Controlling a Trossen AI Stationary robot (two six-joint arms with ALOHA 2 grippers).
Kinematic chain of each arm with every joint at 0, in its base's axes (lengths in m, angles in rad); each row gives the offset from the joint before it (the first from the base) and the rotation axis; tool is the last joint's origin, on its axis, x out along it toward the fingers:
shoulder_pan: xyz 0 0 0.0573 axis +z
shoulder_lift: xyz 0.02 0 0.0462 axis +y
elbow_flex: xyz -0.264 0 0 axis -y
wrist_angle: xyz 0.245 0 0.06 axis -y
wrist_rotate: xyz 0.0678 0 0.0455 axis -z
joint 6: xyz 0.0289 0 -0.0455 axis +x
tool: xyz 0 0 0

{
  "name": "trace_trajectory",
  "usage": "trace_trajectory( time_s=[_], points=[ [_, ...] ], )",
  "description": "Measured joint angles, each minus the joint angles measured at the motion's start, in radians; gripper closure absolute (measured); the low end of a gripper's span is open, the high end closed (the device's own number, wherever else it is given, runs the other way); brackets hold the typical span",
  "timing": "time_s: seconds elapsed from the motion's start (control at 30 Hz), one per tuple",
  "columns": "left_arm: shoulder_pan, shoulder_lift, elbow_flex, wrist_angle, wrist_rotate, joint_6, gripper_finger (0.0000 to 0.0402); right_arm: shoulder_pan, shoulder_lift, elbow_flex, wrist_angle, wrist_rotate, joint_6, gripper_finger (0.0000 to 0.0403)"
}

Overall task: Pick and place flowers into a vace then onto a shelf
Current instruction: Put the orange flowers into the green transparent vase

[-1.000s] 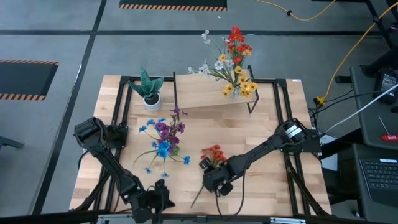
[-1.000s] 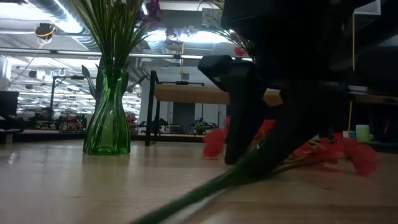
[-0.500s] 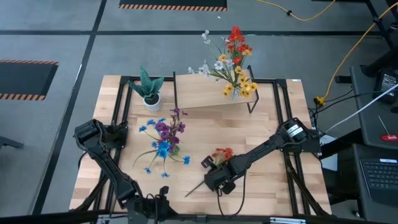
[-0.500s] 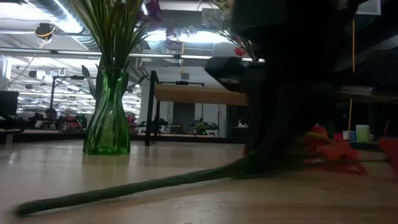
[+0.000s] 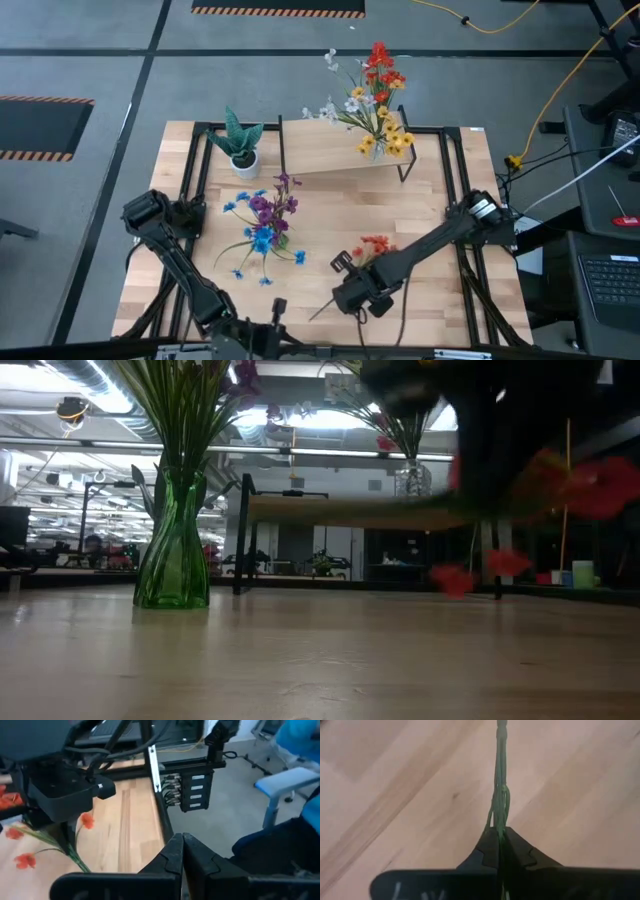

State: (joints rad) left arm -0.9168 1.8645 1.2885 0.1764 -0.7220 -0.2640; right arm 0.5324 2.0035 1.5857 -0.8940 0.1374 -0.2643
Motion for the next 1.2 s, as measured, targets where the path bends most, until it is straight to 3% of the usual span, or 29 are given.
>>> trace_trajectory(
  time_s=[0.13, 0.23, 0.47, 0.87, 1.03, 1.2],
  points=[
    [0.018, 0.0, 0.043, -0.086, -0.018, 0.051, 0.0398, 0.012, -0.038, 0.048, -0.058, 0.0, 0.014, 0.04],
    [0.034, 0.0, 0.091, -0.178, -0.068, 0.042, 0.0398, 0.022, -0.079, 0.08, -0.096, 0.012, 0.051, 0.04],
    [0.124, -0.002, 0.209, -0.385, -0.06, -0.026, 0.0398, 0.035, -0.194, 0.096, -0.111, 0.027, 0.077, 0.0401],
    [0.303, -0.003, 0.411, -0.645, 0.217, -0.059, 0.0398, 0.034, -0.227, 0.096, -0.13, 0.038, 0.083, 0.0401],
    [0.32, -0.003, 0.421, -0.67, 0.221, 0.03, 0.039, 0.034, -0.227, 0.095, -0.132, 0.053, 0.08, 0.0401],
    [0.334, -0.003, 0.421, -0.696, 0.222, 0.005, 0.0355, 0.034, -0.227, 0.095, -0.132, 0.054, 0.085, 0.0401]
  ],
)
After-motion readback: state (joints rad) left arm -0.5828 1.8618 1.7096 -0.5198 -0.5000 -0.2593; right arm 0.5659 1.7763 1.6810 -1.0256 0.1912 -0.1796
